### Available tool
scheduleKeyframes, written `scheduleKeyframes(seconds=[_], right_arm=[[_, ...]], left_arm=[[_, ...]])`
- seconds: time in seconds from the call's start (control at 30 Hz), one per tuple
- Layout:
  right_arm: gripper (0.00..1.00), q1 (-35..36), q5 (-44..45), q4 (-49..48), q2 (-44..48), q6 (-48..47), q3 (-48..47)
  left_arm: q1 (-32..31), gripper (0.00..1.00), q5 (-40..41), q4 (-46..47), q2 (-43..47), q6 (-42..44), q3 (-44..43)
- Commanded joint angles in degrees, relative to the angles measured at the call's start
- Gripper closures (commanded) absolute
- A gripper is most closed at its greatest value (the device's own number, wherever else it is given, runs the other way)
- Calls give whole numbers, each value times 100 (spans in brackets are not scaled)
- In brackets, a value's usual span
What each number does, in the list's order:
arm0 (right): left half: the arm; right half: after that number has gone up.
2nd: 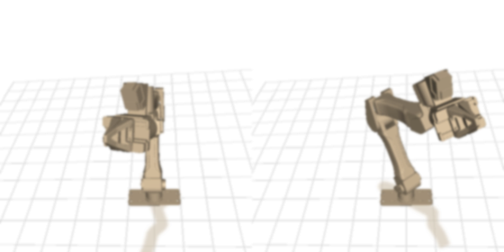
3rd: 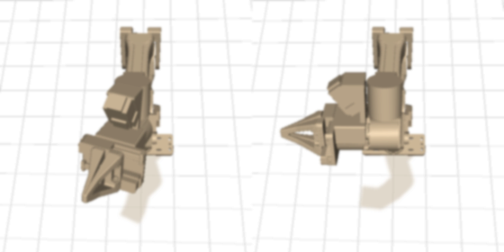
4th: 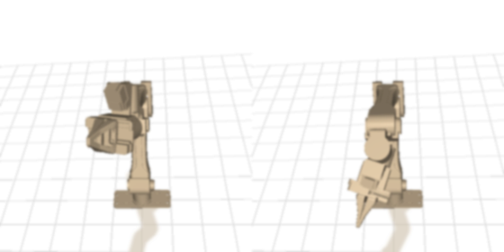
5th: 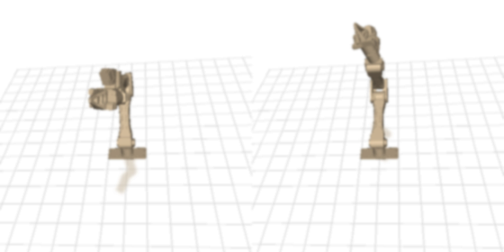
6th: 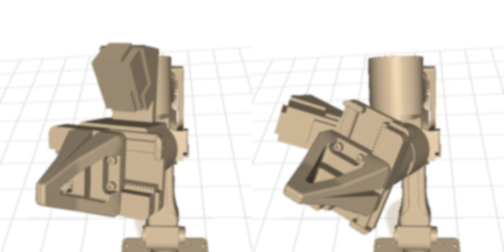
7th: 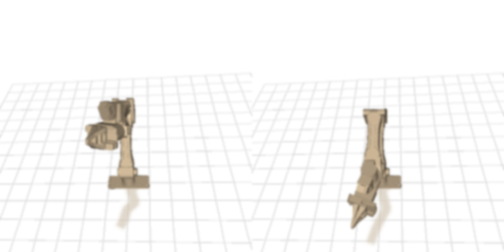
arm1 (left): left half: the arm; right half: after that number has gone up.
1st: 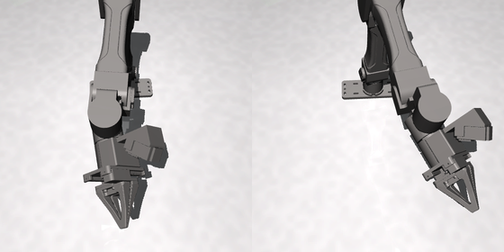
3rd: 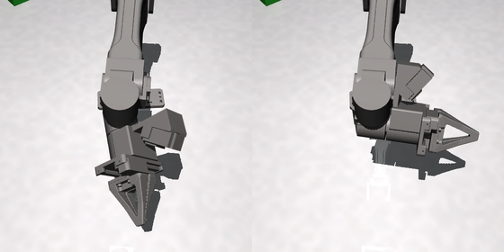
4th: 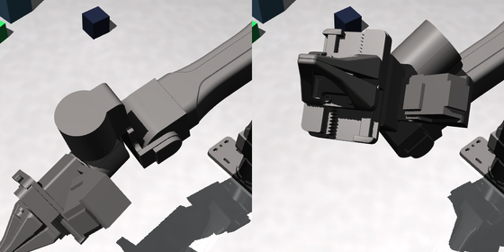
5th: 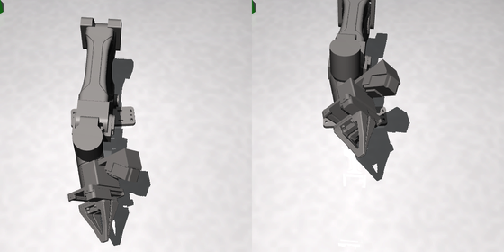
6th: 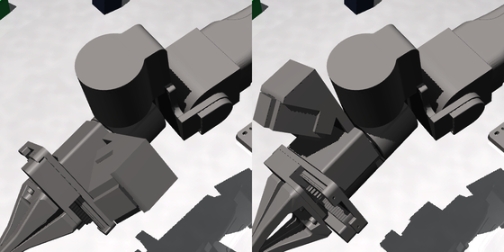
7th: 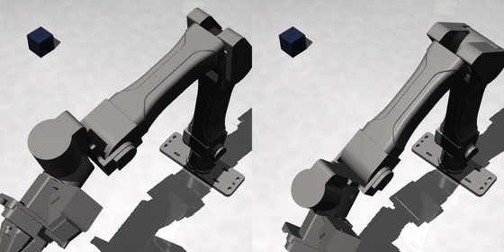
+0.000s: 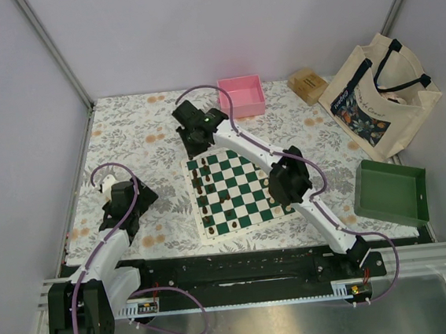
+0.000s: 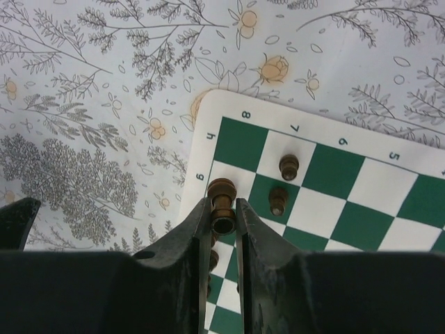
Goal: Set up the chess pieces on the board
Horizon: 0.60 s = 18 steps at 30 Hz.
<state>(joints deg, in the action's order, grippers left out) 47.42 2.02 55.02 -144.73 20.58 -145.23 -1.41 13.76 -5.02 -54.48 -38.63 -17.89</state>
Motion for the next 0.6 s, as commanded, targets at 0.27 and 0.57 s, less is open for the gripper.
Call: scheduleKeyframes(seconds=[0.27,0.57], right_arm=[[78,-13,-185,-405,-636,8,-585],[78,-13,-141,-431,-768,16,-630]], left_arm=[[0,1,48,168,113,5,-145],[9,1,39,159,78,14,-162]])
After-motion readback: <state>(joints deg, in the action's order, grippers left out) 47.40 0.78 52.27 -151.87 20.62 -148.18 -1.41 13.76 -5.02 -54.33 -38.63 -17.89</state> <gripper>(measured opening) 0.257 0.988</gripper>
